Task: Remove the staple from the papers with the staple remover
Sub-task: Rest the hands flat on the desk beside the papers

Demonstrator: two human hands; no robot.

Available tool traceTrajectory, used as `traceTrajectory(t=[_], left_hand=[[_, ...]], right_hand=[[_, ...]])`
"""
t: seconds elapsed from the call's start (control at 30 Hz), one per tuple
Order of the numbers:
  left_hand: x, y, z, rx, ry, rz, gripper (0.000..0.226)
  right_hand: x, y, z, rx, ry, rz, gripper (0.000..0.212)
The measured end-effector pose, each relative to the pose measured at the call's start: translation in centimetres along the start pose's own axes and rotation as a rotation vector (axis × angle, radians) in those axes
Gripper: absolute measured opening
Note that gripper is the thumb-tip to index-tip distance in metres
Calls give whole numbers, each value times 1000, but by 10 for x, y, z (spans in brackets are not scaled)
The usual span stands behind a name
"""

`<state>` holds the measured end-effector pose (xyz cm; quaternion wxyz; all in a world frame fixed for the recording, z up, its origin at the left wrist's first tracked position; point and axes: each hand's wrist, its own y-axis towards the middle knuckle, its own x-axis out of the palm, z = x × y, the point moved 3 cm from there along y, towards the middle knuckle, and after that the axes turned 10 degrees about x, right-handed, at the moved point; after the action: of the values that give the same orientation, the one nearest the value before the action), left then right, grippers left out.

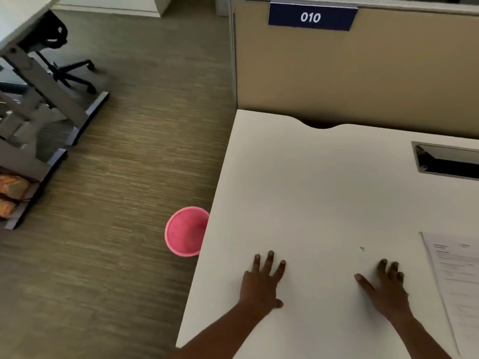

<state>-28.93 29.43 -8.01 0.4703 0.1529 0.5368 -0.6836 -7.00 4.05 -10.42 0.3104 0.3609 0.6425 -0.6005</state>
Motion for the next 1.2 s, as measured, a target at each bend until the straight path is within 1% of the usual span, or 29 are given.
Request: traceTrajectory(t=[0.17,0.27,0.37,0.47,0.5,0.53,0.57,0.6,0.63,0.67,0.7,0.77,0.8,0.83,0.9,0.93,1.0,1.07,1.2], left_hand=[[5,2,1,47,4,18,102],[5,3,0,62,-11,32,106],[5,2,-1,80,-18,39,108],[3,3,-2,94,-31,68,108],[3,3,-2,106,-27,69,106],[1,2,-3,115,-29,76,104],[2,1,-6,125,-29,90,102],[3,-1,-9,131,-16,119,96],[3,-4,-15,130,-6,196,86],[1,-7,-25,131,-10,339,72],[-2,-13,-39,121,-14,481,56],[-11,-28,-69,133,-20,720,25],[-17,-34,-87,124,-30,802,17],[-22,-42,-106,101,-65,866,14],[-34,-62,-143,9,-125,983,16],[-38,-73,-165,-64,-168,1019,18],[-34,-87,-206,-233,-327,1031,20],[-17,-90,-255,-382,-525,1018,16],[31,-74,-332,-570,-762,1008,10]], right_hand=[[4,1,8,21,8,13,95],[5,2,11,19,48,30,100],[8,-3,13,21,117,63,112],[12,-21,7,40,265,224,135],[17,-31,-1,52,302,255,138],[27,-43,-13,41,318,252,136],[38,-57,-29,9,316,237,128],[50,-73,-49,-60,305,254,114],[62,-88,-71,-149,307,312,99],[72,-104,-94,-238,314,362,87],[81,-121,-120,-326,328,362,82],[92,-150,-171,-497,322,291,76],[95,-161,-192,-572,298,269,72],[101,-170,-211,-648,264,259,66],[106,-186,-244,-780,221,240,54],[111,-194,-262,-834,193,226,48],[121,-206,-286,-910,133,213,43],[132,-215,-306,-934,103,193,41],[152,-222,-319,-961,147,225,31]])
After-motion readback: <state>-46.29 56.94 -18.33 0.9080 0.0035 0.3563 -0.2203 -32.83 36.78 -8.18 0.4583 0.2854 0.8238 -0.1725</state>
